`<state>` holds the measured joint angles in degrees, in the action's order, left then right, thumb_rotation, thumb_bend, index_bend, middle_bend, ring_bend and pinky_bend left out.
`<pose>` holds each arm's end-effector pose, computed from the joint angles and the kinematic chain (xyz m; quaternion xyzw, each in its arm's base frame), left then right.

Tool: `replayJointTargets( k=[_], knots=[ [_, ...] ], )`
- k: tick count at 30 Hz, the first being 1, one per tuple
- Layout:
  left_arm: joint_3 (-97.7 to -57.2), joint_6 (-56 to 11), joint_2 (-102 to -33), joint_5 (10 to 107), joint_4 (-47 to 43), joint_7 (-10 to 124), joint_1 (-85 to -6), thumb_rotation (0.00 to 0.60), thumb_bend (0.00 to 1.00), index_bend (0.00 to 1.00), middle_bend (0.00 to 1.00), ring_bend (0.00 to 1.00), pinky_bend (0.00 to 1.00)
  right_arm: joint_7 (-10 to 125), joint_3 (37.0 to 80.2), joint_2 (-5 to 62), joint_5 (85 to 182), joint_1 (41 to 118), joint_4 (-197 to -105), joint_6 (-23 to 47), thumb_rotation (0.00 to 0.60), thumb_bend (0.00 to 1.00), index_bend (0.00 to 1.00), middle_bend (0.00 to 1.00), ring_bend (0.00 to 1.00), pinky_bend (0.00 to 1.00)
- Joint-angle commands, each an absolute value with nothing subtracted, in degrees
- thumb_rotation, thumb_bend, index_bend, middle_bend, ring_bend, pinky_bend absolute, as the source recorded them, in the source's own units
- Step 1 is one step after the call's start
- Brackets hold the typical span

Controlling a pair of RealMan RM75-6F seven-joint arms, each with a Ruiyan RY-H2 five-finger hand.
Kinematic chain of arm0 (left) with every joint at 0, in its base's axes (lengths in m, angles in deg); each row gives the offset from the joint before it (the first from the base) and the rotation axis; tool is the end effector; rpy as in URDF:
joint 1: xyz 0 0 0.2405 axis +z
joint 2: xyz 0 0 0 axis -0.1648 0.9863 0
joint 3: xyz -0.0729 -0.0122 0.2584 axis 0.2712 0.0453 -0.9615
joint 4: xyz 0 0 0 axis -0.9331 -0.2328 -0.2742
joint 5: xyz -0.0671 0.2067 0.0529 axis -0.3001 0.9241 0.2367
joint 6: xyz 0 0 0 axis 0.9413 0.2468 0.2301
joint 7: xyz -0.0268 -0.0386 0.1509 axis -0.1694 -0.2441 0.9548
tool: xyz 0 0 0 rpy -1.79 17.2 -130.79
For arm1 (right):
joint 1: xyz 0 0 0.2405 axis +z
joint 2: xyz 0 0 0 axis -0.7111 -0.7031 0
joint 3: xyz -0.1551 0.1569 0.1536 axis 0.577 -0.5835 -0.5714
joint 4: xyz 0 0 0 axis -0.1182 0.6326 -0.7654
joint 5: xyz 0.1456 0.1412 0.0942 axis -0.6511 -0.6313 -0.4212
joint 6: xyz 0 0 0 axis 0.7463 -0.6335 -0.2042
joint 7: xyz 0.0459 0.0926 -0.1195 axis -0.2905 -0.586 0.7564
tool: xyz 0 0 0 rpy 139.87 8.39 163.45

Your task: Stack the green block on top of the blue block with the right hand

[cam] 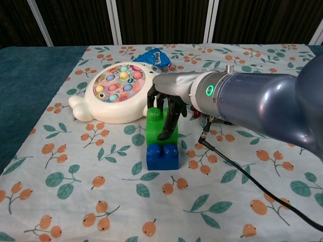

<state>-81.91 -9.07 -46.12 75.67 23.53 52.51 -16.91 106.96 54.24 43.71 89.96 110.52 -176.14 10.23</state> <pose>-0.3245 0.2116 0.1449 -0.5573 -0.4752 -0.3879 0.5596 -0.0163 -0.3301 -0.0957 0.7689 -0.4391 0.2767 0.3735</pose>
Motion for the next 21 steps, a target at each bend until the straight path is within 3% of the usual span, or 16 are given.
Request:
replayJointTargets(
  k=[1, 9, 12, 14, 16, 21],
  knots=[
    [-81.89, -9.11, -46.12, 75.63, 23.54, 52.5, -16.92, 0.6, 0.0, 0.0, 0.0, 0.0, 0.0, 106.84, 54.32, 43.73, 90.04, 110.44, -176.04, 10.32, 0.6, 0.49, 0.52, 0.46, 0.44, 0.5],
    [-81.9, -9.22, -46.1, 75.42, 23.56, 52.76, -16.94, 0.6, 0.0, 0.0, 0.0, 0.0, 0.0, 106.48, 54.66, 43.69, 90.44, 110.13, -175.93, 10.52, 0.6, 0.48, 0.51, 0.43, 0.42, 0.49],
    [-81.89, -9.16, -46.11, 75.42, 23.56, 52.91, -16.94, 0.6, 0.0, 0.0, 0.0, 0.0, 0.0, 106.33, 54.86, 43.47, 91.3, 109.95, -176.41, 10.3, 0.6, 0.39, 0.36, 0.29, 0.3, 0.39],
    [-81.87, -9.12, -46.13, 75.39, 23.59, 52.97, -16.93, 0.6, 0.0, 0.0, 0.0, 0.0, 0.0, 106.45, 55.09, 43.11, 92.05, 109.87, -176.94, 10.07, 0.6, 0.29, 0.17, 0.14, 0.17, 0.33],
    [-81.86, -9.08, -46.14, 75.37, 23.58, 52.96, -16.91, 0.6, 0.0, 0.0, 0.0, 0.0, 0.0, 106.78, 55.42, 42.66, 92.69, 109.83, -177.6, 9.85, 0.6, 0.21, 0.04, 0.04, 0.07, 0.28],
    [-82.01, -9.1, -46.21, 75.5, 23.59, 53.38, -16.91, 0.6, 0.0, 0.0, 0.0, 0.0, 0.0, 107.73, 56.27, 41.45, 94.44, 109.59, -179.38, 8.48, 0.6, 0.1, 0.0, 0.0, 0.0, 0.24]
  ],
)
